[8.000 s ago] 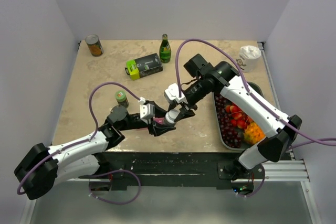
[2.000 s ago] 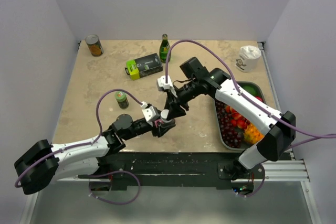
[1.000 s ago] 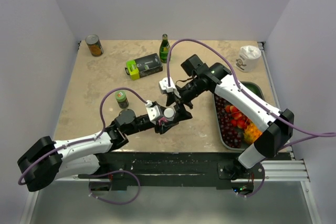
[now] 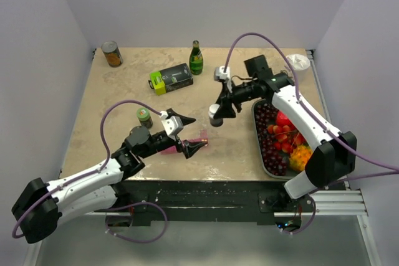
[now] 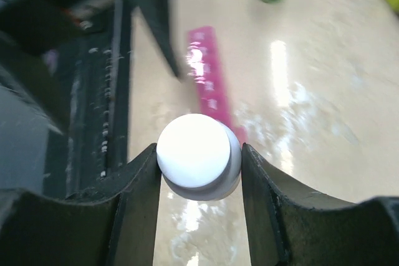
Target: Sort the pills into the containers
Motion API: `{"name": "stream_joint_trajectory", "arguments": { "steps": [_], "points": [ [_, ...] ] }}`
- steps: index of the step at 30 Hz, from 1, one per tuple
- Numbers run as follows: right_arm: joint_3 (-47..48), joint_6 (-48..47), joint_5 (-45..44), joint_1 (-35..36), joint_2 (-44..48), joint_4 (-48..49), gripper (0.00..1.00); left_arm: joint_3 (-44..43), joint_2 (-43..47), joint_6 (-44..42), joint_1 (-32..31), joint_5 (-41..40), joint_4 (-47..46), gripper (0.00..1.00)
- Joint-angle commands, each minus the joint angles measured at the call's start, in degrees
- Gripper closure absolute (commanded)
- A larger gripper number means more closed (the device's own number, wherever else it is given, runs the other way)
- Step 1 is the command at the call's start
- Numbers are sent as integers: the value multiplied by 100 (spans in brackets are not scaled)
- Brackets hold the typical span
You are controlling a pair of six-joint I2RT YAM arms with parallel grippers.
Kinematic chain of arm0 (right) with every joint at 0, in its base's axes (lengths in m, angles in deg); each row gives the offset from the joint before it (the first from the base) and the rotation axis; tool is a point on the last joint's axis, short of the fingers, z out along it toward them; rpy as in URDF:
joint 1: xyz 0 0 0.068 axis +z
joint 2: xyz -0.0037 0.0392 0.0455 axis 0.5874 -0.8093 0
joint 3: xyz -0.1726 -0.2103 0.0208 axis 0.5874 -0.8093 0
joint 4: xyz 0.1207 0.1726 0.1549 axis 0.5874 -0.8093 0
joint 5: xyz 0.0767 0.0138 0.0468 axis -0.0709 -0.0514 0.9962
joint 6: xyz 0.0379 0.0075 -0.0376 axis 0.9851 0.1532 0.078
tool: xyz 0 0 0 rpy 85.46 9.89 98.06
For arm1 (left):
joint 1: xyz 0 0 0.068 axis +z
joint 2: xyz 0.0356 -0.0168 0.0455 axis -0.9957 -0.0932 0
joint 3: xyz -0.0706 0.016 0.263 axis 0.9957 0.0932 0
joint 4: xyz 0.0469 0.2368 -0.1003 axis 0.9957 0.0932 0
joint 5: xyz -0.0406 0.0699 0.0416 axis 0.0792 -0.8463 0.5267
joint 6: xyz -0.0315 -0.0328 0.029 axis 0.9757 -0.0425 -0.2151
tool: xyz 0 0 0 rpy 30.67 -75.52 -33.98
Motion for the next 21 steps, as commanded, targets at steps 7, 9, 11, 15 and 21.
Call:
{"name": "stream_joint_trajectory", "arguments": {
  "steps": [7,9,11,15,21],
  "points": [
    [-2039,3021,-2673,-2334,334,5247,89,-1001,856,-1927,106,-1112,2838,1],
    [-2180,3188,-3156,-2475,140,5908,88,-985,917,-2166,97,-1130,3171,1],
    [-2268,3207,-3851,-2493,-115,6443,88,-844,970,-2413,97,-1060,3226,1],
    [-2154,3461,-4783,-2502,-590,6850,85,-537,1058,-2615,97,-849,3016,1],
    [-1741,3926,-4741,-2590,-1451,6543,75,-475,847,-2616,88,-901,3006,1]
  ]
}}
